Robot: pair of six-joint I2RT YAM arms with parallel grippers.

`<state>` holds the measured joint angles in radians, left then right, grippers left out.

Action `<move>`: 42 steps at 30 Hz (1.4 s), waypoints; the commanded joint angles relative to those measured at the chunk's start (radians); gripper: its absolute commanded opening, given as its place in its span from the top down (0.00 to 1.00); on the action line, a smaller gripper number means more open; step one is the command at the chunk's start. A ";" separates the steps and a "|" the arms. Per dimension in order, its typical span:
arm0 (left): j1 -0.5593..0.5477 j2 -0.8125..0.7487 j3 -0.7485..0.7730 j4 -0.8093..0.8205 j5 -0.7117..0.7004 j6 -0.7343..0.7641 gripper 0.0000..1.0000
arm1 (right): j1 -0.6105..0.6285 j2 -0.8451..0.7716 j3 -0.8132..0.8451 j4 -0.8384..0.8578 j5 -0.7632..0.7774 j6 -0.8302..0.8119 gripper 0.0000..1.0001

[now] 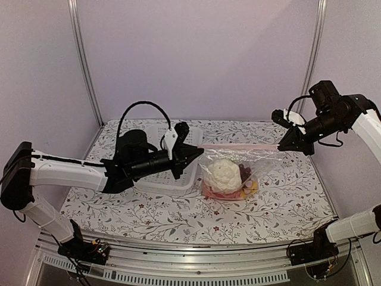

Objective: Place the food in the zip-top bag and seal the zipper
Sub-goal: Place the zipper food storage bag at the center of the board.

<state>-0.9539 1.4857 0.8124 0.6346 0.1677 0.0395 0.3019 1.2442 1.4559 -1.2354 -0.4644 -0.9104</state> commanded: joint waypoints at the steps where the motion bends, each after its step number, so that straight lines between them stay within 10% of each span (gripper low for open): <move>1: 0.046 0.021 0.042 0.029 -0.008 -0.004 1.00 | -0.040 -0.029 -0.031 -0.049 0.088 -0.024 1.00; 13: 0.057 0.049 0.053 0.040 0.014 -0.021 1.00 | -0.087 -0.043 -0.046 -0.050 0.090 -0.046 1.00; 18: 0.057 0.117 0.117 0.064 0.061 -0.037 1.00 | -0.092 -0.034 0.008 -0.055 0.021 -0.033 0.62; 33: 0.148 0.619 0.919 -0.072 0.282 -0.026 1.00 | -0.383 0.096 0.249 0.166 -0.228 0.106 0.48; 42: 0.126 0.533 0.674 -0.045 0.427 -0.064 1.00 | -0.411 -0.009 0.021 0.411 -0.256 0.242 0.45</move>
<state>-0.8131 2.0995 1.6375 0.5613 0.5095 0.0078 -0.1062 1.2942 1.5597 -0.9421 -0.6701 -0.7506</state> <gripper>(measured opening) 0.003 0.540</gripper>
